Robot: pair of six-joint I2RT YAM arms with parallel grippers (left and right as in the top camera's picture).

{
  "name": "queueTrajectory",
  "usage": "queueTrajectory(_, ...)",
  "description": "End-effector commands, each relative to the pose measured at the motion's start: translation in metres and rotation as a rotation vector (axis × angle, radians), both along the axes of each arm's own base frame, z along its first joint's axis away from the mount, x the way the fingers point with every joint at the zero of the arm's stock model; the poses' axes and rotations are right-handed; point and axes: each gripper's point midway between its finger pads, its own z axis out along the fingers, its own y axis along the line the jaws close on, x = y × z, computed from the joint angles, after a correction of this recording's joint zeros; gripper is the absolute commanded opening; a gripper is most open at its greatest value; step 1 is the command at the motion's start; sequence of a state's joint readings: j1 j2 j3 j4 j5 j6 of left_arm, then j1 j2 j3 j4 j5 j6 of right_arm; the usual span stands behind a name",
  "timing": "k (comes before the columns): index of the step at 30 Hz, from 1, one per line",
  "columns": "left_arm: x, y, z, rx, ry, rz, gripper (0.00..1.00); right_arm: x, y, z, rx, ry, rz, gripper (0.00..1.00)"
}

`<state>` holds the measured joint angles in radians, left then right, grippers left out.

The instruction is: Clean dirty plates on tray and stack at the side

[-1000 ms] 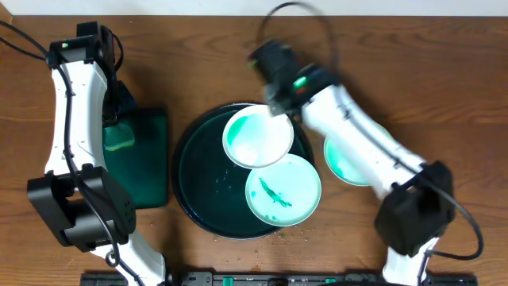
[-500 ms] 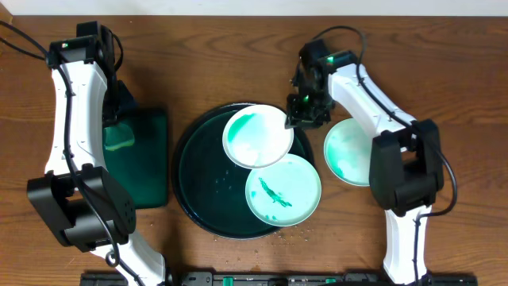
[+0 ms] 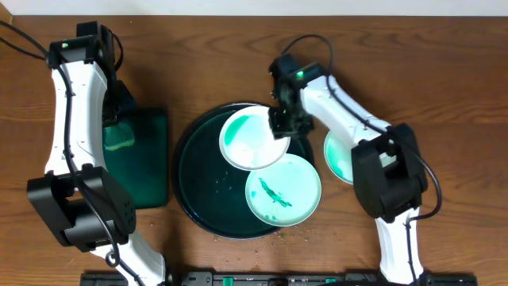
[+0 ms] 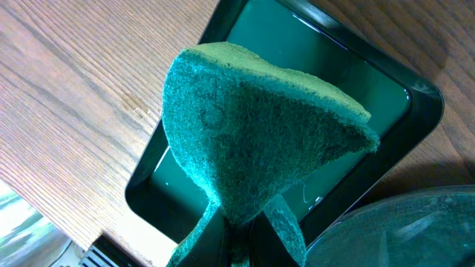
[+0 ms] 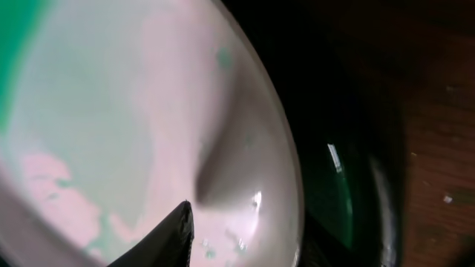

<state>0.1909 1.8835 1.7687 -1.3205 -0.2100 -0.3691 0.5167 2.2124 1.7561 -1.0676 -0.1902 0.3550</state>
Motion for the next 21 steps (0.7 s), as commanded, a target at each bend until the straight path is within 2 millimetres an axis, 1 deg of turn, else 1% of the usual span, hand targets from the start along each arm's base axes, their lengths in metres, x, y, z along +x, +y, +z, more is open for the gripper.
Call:
queueTrajectory(1, -0.001, 0.004, 0.003, 0.02, 0.002, -0.005, 0.07, -0.009, 0.002, -0.016, -0.077, -0.028, 0.005, 0.33)
queueTrajectory(2, -0.001, 0.004, 0.003, 0.02, 0.002, -0.005, 0.07, -0.011, 0.004, -0.021, -0.076, -0.031, 0.008, 0.27)
queueTrajectory(4, -0.001, 0.004, 0.003, 0.019, 0.002, -0.005, 0.07, -0.012, 0.004, -0.028, -0.073, -0.04, 0.01, 0.02)
queueTrajectory(6, -0.001, 0.004, 0.003, 0.02, 0.002, -0.005, 0.07, -0.011, 0.005, -0.032, -0.067, -0.05, 0.011, 0.01)
queueTrajectory(8, -0.001, 0.004, 0.003, 0.02, 0.002, -0.005, 0.07, -0.007, 0.008, -0.032, -0.056, -0.066, 0.011, 0.01)
queueTrajectory(10, -0.001, 0.004, 0.003, 0.02, 0.002, -0.005, 0.07, -0.002, 0.011, -0.027, -0.041, -0.091, 0.013, 0.01)
queueTrajectory(16, -0.001, 0.004, 0.003, 0.02, 0.001, -0.005, 0.07, 0.012, 0.023, -0.001, 0.014, -0.188, 0.056, 0.01)
queueTrajectory(18, -0.001, 0.004, 0.003, 0.02, 0.001, -0.005, 0.07, 0.013, 0.025, 0.004, 0.02, -0.205, 0.068, 0.01)
queueTrajectory(21, -0.001, 0.004, 0.003, 0.02, -0.001, -0.005, 0.07, 0.011, 0.027, 0.005, 0.02, -0.209, 0.094, 0.01)
